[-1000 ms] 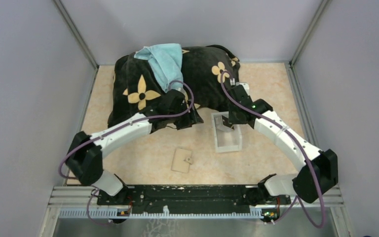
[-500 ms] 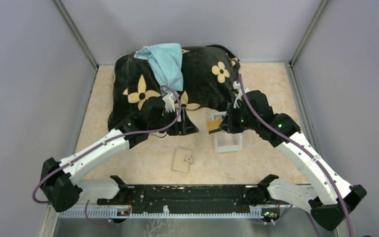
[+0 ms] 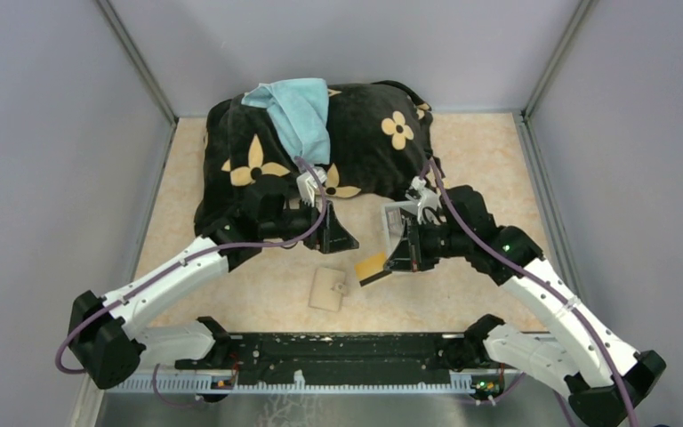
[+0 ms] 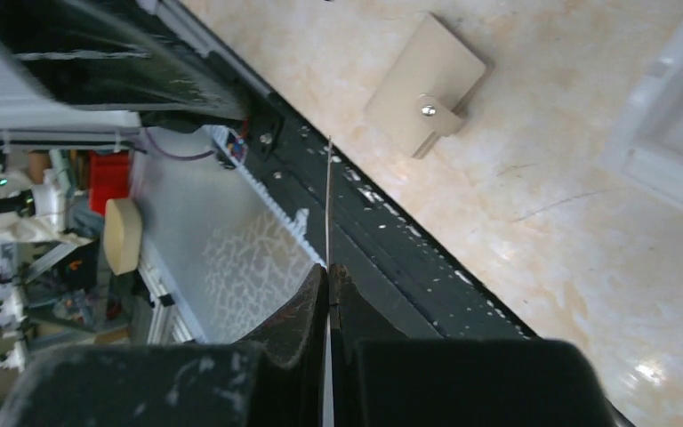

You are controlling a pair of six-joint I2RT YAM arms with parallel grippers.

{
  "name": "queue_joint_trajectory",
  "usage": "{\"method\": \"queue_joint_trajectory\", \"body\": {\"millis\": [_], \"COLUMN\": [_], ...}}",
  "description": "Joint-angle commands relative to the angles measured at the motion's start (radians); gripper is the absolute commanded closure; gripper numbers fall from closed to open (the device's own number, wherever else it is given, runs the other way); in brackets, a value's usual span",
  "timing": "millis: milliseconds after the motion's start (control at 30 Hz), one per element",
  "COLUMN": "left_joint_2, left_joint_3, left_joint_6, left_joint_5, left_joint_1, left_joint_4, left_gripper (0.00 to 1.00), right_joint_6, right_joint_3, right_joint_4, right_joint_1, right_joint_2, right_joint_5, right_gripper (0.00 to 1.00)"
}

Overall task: Put the credit cards into the card holder
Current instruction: Pick up the credit card from the storage box.

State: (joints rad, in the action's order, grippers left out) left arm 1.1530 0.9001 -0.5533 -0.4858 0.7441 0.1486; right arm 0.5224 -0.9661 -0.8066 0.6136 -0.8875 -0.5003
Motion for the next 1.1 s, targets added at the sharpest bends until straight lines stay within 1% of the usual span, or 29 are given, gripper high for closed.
{"method": "queue_joint_trajectory", "body": {"millis": [0,300,500,767,900,1000,1067], "left_joint_2": [0.029,0.033,-0.007,-0.088,-0.102,-0.083,-0.075], "left_joint_3": [-0.008,-0.042,-0.092,-0.152,-0.166,-0.162,-0.166], "left_joint_6": [0.043,-0.03,-0.07,-0.095,-0.088,-0.057,-0.039], "left_joint_5": [-0.125,-0.247,-0.308,-0.361,-0.409,-0.452,-0.469], "left_joint_1": [-0.003,-0.003,-0.003,-0.003,-0.003,-0.003,-0.003], "left_joint_4": [-0.047,-0.128,-0.166,-0.156,-0.17,-0.144,-0.14], "left_gripper": [0.2,0.25,0.26,0.3,0.34,0.38,0.41], "right_joint_6": [0.043,0.05,0.075,0.081,0.118,0.214,0.243], "right_joint_3": [0.019,0.044,0.05,0.055,0.091,0.15,0.174], "right_joint_4": [0.093,0.122,0.175,0.223,0.299,0.434,0.498], "right_joint_1": [0.012,0.012,0.012,0.012,0.012,0.012,0.012], "right_joint_2": [0.054,0.023,-0.018,-0.082,-0.099,-0.102,-0.116], "right_joint_5": [-0.158,-0.278,-0.336,-0.378,-0.382,-0.403,-0.418], "right_gripper": [1.0,1.0,1.0,1.0,1.0,1.0,1.0]}}
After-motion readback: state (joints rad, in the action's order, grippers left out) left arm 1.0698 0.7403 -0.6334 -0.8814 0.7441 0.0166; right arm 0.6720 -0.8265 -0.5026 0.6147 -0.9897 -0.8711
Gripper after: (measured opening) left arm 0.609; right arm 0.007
